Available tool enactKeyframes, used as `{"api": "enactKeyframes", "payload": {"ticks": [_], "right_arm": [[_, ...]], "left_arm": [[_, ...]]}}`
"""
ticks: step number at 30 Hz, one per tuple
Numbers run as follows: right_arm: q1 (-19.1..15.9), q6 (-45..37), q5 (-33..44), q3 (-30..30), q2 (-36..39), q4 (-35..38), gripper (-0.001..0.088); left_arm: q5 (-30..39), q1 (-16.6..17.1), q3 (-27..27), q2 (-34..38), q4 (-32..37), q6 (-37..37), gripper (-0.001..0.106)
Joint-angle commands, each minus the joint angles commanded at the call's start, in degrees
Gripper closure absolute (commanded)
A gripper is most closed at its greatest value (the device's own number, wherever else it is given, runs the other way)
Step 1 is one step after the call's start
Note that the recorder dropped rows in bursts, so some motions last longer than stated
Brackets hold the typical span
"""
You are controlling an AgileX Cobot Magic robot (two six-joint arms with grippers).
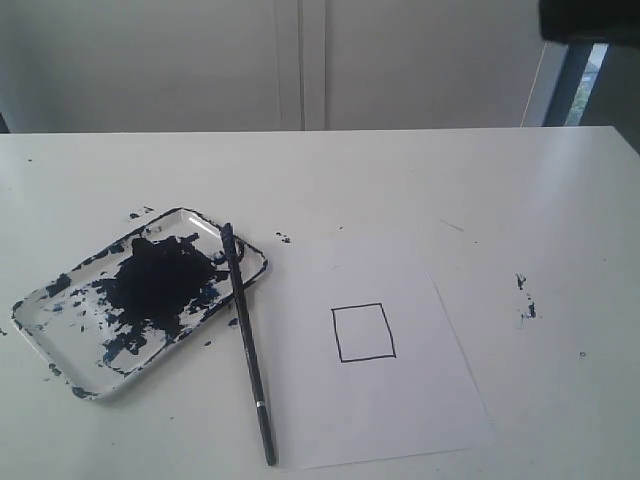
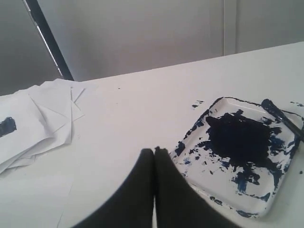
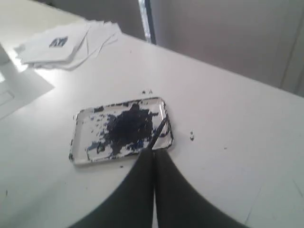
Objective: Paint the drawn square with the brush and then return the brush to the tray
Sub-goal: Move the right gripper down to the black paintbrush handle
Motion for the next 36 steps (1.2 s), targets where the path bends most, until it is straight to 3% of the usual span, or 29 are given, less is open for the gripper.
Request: {"api": "enactKeyframes", "payload": {"ticks": [4,7,9,15,23,31,36], "right_arm": [[0.0,2.84,-4.95,0.0,5.47,4.78,0.0868],[2.55,-4.95,-0.79,0.0,10.11,6.3,0.0868],[5.66,-6.17,-0.54,0.52,12.36,3.72,0.0868],[17.6,2.97,-17.59,2.84,15.94,-14.25,0.0868],[31.12,10.18,-26.14,2.84,16.34,-19.54,0.0868],[40.61,42.83,-27.36,4.14,19.41,-50.36,0.0868],[41.43,54.99,-30.76,8.12,19.89,-53.26,0.0868]], "left_arm": [[0.0,0.0,0.0,0.52,0.0,2.09,0.105],[0.42,0.0,0.0,0.52,-0.37,2.43,0.105],[1.37,0.0,0.0,0.52,-0.37,2.43,0.105],[1.86,0.0,0.0,0.52,-0.37,2.43,0.105],[2.74,0.0,0.0,0.52,-0.37,2.43,0.105],[2.72,0.0,0.0,0.52,-0.48,2.43,0.105],[2.72,0.0,0.0,0.52,-0.48,2.43,0.105]]}}
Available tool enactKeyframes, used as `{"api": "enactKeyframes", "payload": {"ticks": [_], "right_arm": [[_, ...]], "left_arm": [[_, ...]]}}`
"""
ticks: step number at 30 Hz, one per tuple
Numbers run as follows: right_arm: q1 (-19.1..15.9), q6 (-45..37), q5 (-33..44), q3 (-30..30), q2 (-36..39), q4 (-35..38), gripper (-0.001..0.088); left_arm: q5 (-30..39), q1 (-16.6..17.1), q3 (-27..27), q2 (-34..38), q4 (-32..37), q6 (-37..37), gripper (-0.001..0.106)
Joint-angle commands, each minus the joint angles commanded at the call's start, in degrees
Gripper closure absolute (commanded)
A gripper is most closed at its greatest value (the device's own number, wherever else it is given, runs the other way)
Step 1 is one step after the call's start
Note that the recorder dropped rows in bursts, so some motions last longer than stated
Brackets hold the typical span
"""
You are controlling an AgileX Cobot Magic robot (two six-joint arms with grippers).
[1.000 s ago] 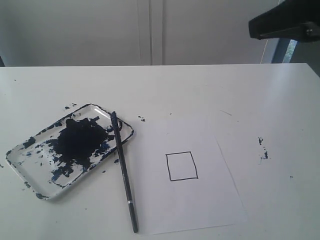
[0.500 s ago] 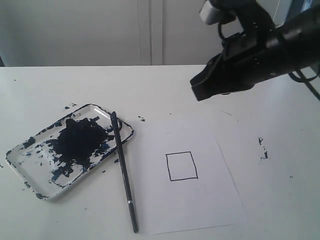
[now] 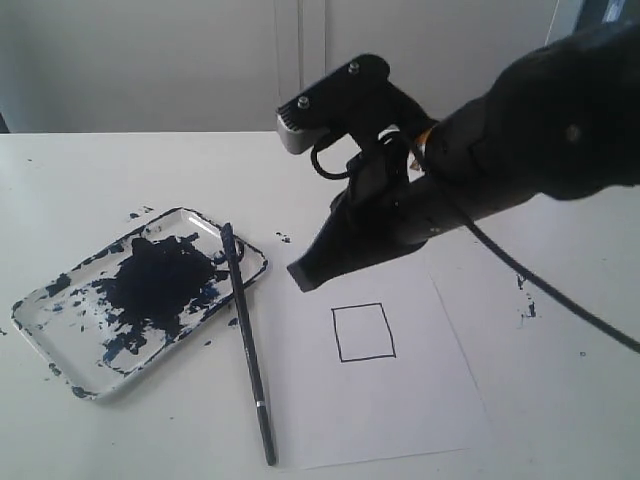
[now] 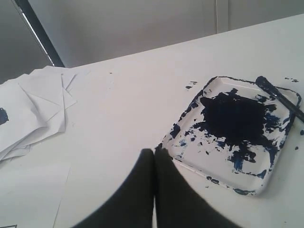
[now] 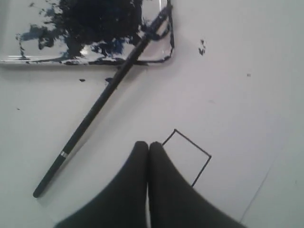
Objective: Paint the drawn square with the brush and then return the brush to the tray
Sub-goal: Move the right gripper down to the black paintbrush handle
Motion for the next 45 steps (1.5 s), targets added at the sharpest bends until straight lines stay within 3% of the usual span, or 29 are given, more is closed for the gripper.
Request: {"api": "enactKeyframes", "payload": {"ticks": [6,14,17,21,27,45], "right_arm": [[1.32,1.63,-6.57,6.19,2.04,0.91,0.0868],[12.26,5.75,-20.42,8.05,14.06,2.6,0.0841],[12.84,9.48,-21.18,8.05,15.9,2.6,0.0732],[13.86,11.66,-23.0,8.05,17.63,2.6,0.049],[13.86,12.57,-26.64,7.94,20.26,2.6,0.0483],[12.44,12.6,-26.61,7.38,23.73,2.6,0.049]], "left_arm": [[0.3,0.0,0.0,0.0,0.0,0.0,0.105],[0.52,0.0,0.0,0.0,0.0,0.0,0.105],[0.52,0.0,0.0,0.0,0.0,0.0,0.105],[0.68,0.0,0.0,0.0,0.0,0.0,0.105],[0.89,0.0,0.0,0.0,0.0,0.0,0.105],[1.26,0.0,0.0,0.0,0.0,0.0,0.105]]}}
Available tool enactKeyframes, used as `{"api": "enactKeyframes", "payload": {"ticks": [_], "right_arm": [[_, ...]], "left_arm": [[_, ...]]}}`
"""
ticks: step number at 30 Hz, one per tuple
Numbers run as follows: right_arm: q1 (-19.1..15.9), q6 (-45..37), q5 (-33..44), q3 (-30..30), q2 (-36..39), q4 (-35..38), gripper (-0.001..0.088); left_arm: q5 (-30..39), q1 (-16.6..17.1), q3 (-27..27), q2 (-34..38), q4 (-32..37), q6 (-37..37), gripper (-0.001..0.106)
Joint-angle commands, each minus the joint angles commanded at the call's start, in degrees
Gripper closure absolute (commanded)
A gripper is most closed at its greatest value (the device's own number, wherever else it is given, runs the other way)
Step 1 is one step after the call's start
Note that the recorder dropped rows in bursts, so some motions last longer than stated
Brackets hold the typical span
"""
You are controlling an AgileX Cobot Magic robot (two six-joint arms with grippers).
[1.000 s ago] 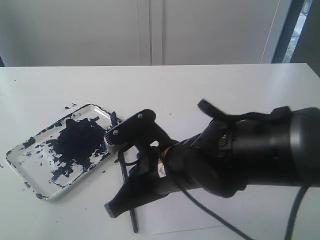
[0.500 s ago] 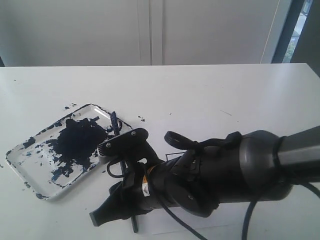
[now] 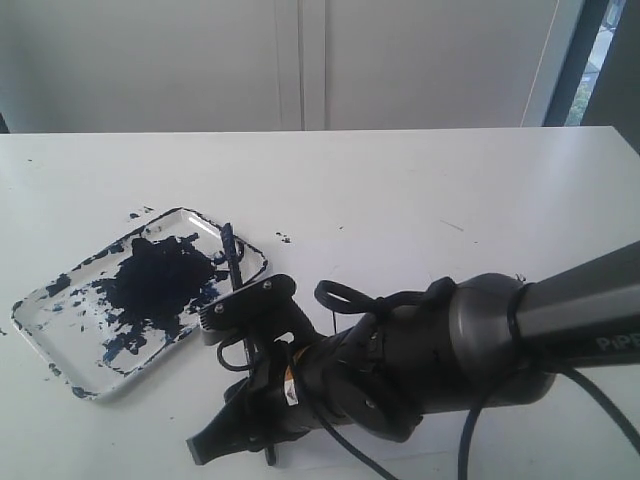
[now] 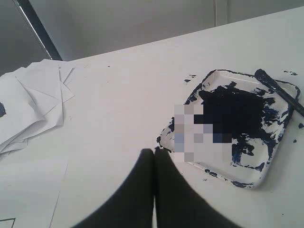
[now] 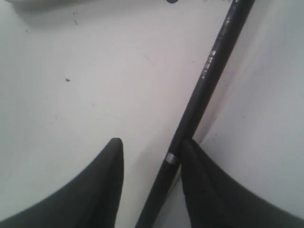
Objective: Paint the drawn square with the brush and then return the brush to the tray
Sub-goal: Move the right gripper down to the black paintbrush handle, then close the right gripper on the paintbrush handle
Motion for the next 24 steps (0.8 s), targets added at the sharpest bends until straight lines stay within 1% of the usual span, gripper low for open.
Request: {"api": "enactKeyframes", "payload": {"ticks": [3,7,18,21,24], "right_arm": [[-0.69,0.0,0.0,0.0,0.23,-0.11,0.0492],[-0.69,0.0,-0.65,0.0,0.58,-0.24,0.0533],[-0.69,0.0,-0.82,0.0,4.03,-0.24,0.0547],[-0.69,0.0,-0.24,0.0,4.17,-0.24,0.0639],[-0.69,0.0,0.19,0.0,4.17,-0.24,0.0771]], "left_arm": [[0.0,0.0,0.0,0.0,0.0,0.0,0.105],[0.0,0.0,0.0,0.0,0.0,0.0,0.105],[0.0,0.0,0.0,0.0,0.0,0.0,0.105],[0.0,0.0,0.0,0.0,0.0,0.0,0.105],[0.0,0.0,0.0,0.0,0.0,0.0,0.105]]}}
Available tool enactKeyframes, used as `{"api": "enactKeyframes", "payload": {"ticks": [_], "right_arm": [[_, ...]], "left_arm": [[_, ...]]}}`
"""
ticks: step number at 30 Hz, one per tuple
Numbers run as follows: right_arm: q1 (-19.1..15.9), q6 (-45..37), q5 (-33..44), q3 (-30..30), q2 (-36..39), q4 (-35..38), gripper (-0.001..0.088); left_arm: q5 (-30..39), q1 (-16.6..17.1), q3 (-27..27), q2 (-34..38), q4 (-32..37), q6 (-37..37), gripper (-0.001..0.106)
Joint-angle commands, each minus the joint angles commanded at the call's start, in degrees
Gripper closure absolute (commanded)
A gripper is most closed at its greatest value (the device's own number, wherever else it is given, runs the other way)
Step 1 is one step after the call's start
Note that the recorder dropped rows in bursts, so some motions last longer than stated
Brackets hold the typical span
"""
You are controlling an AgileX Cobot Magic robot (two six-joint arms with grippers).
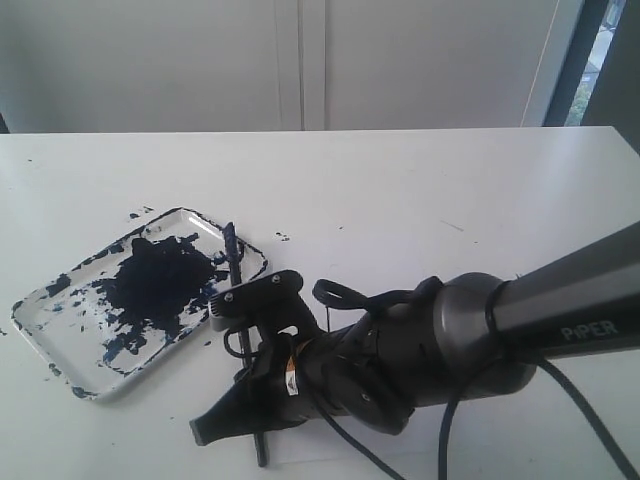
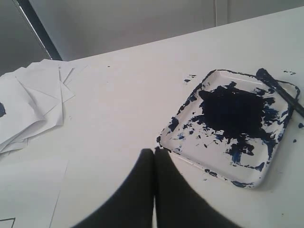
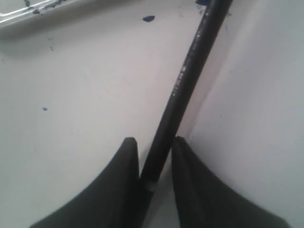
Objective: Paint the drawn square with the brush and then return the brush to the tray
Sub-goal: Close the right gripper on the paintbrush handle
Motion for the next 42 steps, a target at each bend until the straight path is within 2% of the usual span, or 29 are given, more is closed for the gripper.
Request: {"api": "enactKeyframes", "payload": {"ticks": [2,7,15,23,35,39,42], "right_arm": [[0.0,0.0,0.6,0.0,0.0,0.0,0.0866],[0.0,0.0,2.42,-0.52,-1.14,0.0,0.0868],[0.0,0.0,7.73,-4.32,-8.56,0.0,0.0868],[0.0,1.25,8.5,-5.72,-13.6,0.0,0.0868],[-0.68,1.04,15.78,-5.72,-13.34,0.23,0.0868],[-2.15,-5.24,18.72,-5.72,-13.11,3.29,0.0868],[-3.39,-14.08,21.59,-5.72,-13.11,12.33,0.0868]], "left_arm": [[0.0,0.0,0.0,0.0,0.0,0.0,0.105],[0.0,0.0,0.0,0.0,0.0,0.0,0.105],[0.0,0.0,0.0,0.0,0.0,0.0,0.105],[0.0,0.0,0.0,0.0,0.0,0.0,0.105],[0.0,0.0,0.0,0.0,0.0,0.0,0.105],[-0.02,0.0,0.0,0.0,-0.1,0.0,0.105],[-0.02,0.0,0.0,0.0,-0.1,0.0,0.105]]}}
